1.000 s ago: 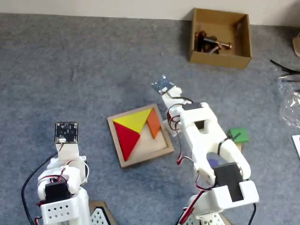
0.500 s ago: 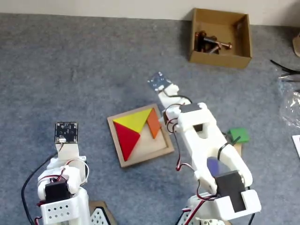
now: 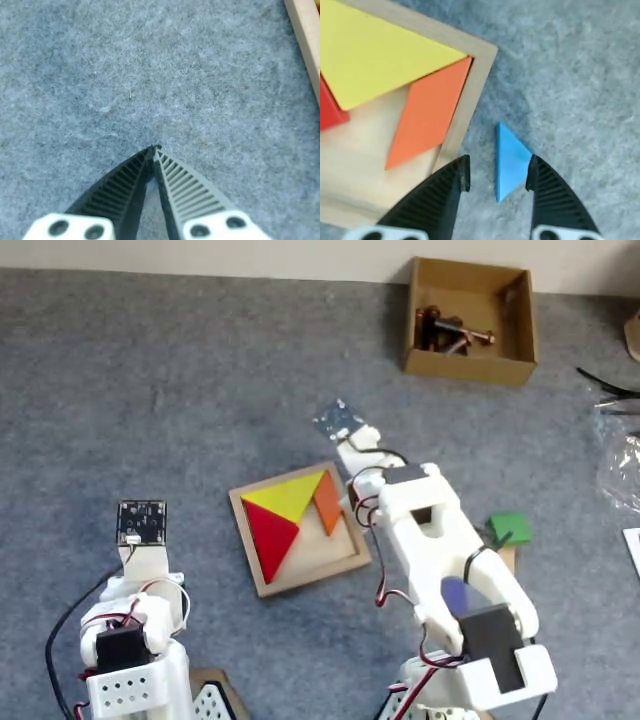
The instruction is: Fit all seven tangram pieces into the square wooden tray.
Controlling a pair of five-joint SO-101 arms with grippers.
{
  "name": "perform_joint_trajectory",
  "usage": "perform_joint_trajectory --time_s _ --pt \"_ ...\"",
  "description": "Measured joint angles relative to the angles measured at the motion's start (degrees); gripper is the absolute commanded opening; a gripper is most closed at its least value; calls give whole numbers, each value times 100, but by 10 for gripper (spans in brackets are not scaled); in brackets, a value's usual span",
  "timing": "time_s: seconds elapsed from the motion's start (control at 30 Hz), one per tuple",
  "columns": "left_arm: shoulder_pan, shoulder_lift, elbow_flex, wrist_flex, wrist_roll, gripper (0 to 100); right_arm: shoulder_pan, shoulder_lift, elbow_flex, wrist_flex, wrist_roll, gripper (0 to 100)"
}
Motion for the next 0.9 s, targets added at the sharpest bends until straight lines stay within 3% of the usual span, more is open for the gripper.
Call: perform_joint_trajectory --time_s 0.9 --pt "0 0 0 0 0 5 202 396 141 -290 70 181"
